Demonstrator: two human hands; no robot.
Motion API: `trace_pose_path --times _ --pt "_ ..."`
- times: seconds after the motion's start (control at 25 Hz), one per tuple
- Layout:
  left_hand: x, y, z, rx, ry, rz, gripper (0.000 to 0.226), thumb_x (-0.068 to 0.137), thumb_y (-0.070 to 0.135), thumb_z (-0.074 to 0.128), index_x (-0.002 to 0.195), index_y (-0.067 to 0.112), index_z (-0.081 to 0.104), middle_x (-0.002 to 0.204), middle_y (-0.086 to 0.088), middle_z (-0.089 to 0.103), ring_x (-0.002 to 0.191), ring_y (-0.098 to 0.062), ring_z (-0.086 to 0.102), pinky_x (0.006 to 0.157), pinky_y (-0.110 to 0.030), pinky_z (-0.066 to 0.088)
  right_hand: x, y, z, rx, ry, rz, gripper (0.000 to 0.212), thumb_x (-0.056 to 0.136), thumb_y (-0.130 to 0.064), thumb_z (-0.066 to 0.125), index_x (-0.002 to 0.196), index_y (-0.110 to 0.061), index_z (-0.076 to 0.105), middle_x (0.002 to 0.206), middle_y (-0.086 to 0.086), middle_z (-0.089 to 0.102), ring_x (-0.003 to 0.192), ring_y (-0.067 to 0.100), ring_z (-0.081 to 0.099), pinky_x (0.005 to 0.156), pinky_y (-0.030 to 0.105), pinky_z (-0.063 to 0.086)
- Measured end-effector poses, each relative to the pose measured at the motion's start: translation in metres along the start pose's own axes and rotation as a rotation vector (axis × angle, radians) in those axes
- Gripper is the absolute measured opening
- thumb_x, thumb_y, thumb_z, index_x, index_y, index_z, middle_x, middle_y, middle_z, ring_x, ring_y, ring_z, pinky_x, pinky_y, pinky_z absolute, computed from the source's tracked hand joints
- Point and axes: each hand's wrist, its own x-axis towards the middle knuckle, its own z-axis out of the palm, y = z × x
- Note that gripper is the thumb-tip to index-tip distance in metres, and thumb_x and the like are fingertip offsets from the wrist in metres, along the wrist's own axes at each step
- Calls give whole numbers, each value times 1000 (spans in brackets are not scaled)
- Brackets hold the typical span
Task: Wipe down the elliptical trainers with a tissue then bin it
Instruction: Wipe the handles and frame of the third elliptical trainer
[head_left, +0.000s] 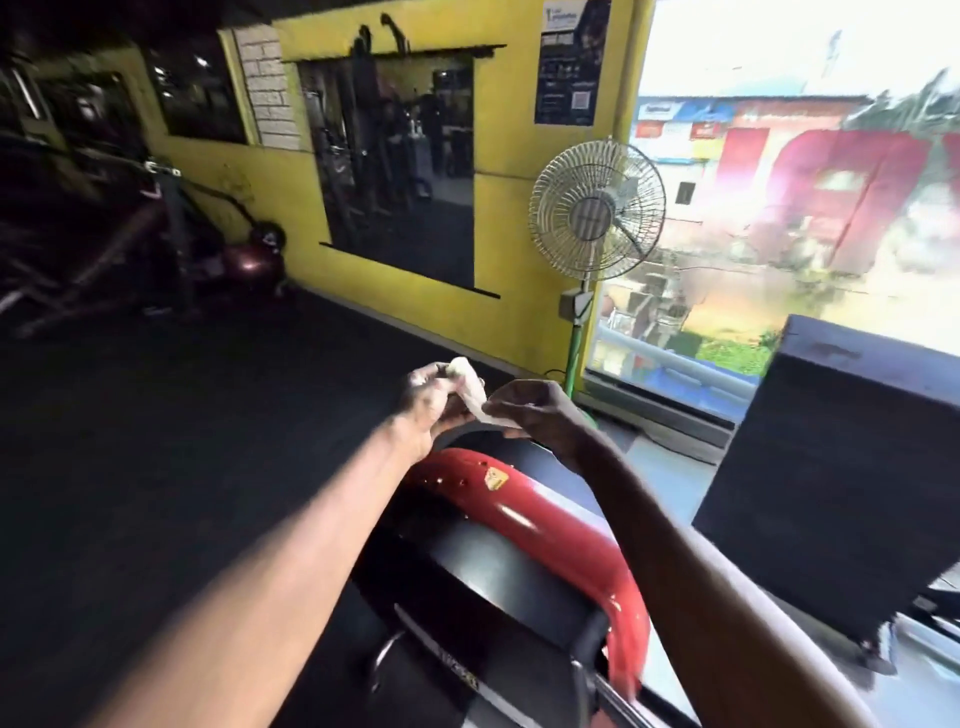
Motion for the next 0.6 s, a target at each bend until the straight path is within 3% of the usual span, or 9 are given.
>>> trace_pose_path --times 0.16,0.24,0.4,0.48,0.6 --pt "49 7 -60 29 8 12 20 100 2 59 85 13 66 74 -4 71 71 -20 67 56 -33 61 78 8 63 -129 120 15 20 78 -27 87 88 -14 75 69 -9 69 59 10 57 56 26 45" --pt "80 14 -97 14 9 2 17 100 3 61 87 13 68 77 -5 70 70 -17 67 54 -31 60 121 12 96 -137 157 10 24 74 -26 90 91 -21 74 83 -6 75 70 11 66 64 28 53" --pt "145 31 -169 13 -49 -65 2 94 8 71 94 9 71 81 -5 71 72 -15 67 71 -30 61 194 14 154 149 108 45 42 74 -19 90 108 -4 71 100 15 75 84 25 69 74 36 54" --pt "175 39 -199 37 -83 -66 4 93 3 71 93 6 69 85 -9 70 77 -19 67 76 -30 61 227 11 178 159 108 69 41 70 -26 91 99 -2 73 93 17 75 77 26 68 68 36 52" --pt "220 49 -239 63 -56 -69 8 91 0 73 86 5 69 77 -6 74 71 -18 71 65 -30 64 275 1 208 236 177 129 20 78 -8 84 90 -2 69 69 3 68 54 11 60 50 20 44"
